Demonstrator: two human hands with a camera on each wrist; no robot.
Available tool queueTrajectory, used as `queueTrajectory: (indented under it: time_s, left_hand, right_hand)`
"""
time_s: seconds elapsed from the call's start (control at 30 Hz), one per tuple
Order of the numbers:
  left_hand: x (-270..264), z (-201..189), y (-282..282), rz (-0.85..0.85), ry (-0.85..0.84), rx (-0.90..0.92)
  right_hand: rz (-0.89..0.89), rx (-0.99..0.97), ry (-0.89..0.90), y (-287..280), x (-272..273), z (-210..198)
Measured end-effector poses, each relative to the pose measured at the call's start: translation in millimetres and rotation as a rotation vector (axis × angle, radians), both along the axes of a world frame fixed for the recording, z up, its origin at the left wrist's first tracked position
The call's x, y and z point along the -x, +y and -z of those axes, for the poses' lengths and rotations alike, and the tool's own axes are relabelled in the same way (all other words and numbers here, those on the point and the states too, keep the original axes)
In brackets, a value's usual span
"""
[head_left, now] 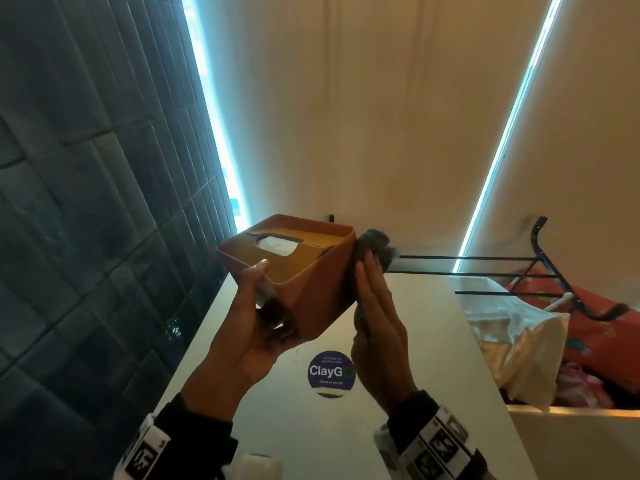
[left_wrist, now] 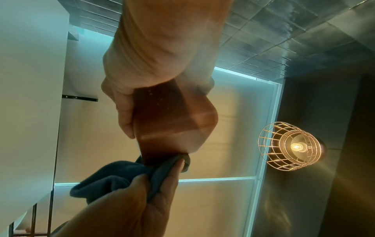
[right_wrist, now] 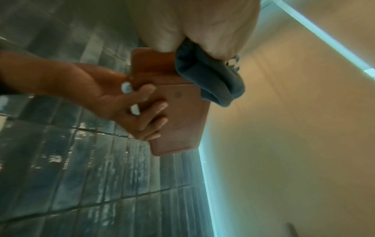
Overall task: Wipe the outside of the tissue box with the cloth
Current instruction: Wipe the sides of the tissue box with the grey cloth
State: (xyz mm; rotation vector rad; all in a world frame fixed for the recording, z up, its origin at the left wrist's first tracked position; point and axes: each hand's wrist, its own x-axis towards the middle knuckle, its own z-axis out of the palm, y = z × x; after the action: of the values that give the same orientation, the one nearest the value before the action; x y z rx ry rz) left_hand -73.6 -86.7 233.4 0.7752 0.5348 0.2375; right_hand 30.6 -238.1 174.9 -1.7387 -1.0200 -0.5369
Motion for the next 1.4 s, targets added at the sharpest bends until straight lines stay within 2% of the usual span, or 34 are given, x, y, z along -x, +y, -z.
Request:
queueTrajectory:
  time_s: [0.13,0.23,0.27,0.4,0.53,0.6,0.67,0.8,0.9,0.97,1.07,1.17,1.27,1.33,1.4]
  left_hand:
    - [-7,1,-2,0.023,-0.053,-0.038]
    - [-10,-2,-4,0.012,-0.058,-0.019]
    - [-11,0,-4,-0.003,-0.073,-0.016]
    - [-9,0,-9,-0.03,-0.075,-0.077]
    - [-8,2,-9,-0.005,-0.067,-0.013]
    - [-7,6,-6,-0.012,-0.057,-0.001]
    - [-5,8,-5,-0.025,-0.05,0.009]
    - [-7,6,-7,-0.036,-0.003,-0.006]
    - [-10,8,-7,-0.074,-0.026,-0.04]
    - [-12,10,-7,-0.106,-0.064,-0.038]
    - [-14,11,-6,-0.144,-0.07,-0.076]
    - [-12,13,-5,-0.171,-0.037,-0.117]
    - [-10,17,-6,-0.183,-0.018,-0.101]
    - [-10,19,-10,-0.178,-0.018,-0.119]
    - [-11,21,-16,-0.171,-0.031,-0.143]
  right_hand:
    - [-0.226,0.108,-0.15,5,46,9]
    - [-0.22,0.199,-0.34,9,45,8]
    - [-0.199,0.183,-0.326,10,37,5]
    - [-0.08,-0.044,-0.08,17,21,-13]
    - [-0.171,0.076,-0.253,20,44,-3]
    - [-0.21,0.172,-0.327,11,33,3]
    - [-0.179,0.187,-0.297,5,13,4]
    - [-0.013,0.023,0.008,4,-13,4]
    - [-0.01,0.026,0.079,6,9,11]
    - [-0.085,0.027,0.158,7,37,17]
    - [-0.264,-0.17,0.48,5,71,4]
    - [-0.194,-0.349,0.802,-4,62,-8]
    - [-0.225,-0.558,1.243,-12,38,-16]
    - [-0.289,-0.597,1.432,-13,26,-20]
    - [-0.34,-0.571,1.521,-7,17,-18]
